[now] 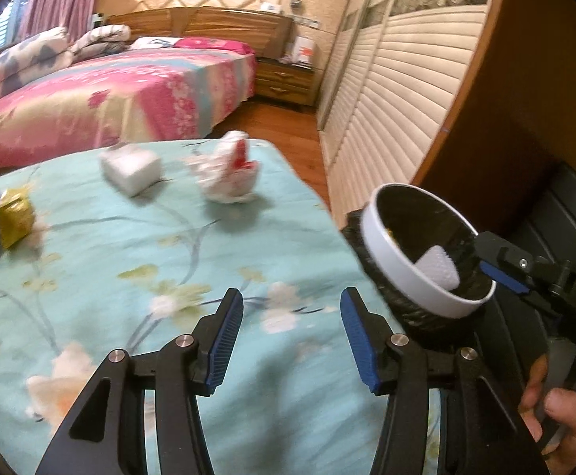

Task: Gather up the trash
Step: 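Move both open tools back over the sponge and crumpled bag, then grasp the white sponge block with left tool while right tool grasps the red-printed white bag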

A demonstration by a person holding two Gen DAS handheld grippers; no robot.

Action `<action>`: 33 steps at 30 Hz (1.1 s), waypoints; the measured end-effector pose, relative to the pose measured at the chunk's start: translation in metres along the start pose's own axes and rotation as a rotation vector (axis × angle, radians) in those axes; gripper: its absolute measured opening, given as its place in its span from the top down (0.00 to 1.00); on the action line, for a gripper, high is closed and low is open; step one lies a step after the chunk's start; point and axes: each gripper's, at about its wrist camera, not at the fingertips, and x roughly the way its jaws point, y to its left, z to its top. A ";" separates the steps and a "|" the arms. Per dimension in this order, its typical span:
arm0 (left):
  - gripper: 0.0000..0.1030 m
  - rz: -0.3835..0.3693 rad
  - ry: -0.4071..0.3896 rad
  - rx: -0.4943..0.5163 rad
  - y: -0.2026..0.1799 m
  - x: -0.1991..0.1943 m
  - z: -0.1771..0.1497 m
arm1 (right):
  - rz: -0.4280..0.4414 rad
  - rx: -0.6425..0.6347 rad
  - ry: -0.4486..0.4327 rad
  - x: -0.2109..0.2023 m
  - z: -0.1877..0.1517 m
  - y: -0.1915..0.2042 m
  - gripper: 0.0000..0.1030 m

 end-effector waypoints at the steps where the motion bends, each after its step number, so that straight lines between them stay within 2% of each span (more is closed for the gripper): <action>1: 0.51 0.009 -0.002 -0.009 0.005 -0.004 -0.002 | 0.006 -0.005 0.004 0.002 -0.001 0.005 0.22; 16: 0.50 0.106 -0.005 -0.111 0.057 -0.022 -0.003 | 0.087 -0.077 0.106 0.047 -0.017 0.058 0.21; 23: 0.50 0.122 0.005 -0.111 0.075 -0.011 0.011 | 0.103 -0.092 0.142 0.072 -0.017 0.070 0.21; 33: 0.49 0.149 0.021 -0.087 0.098 0.027 0.046 | 0.137 -0.082 0.182 0.119 0.004 0.079 0.21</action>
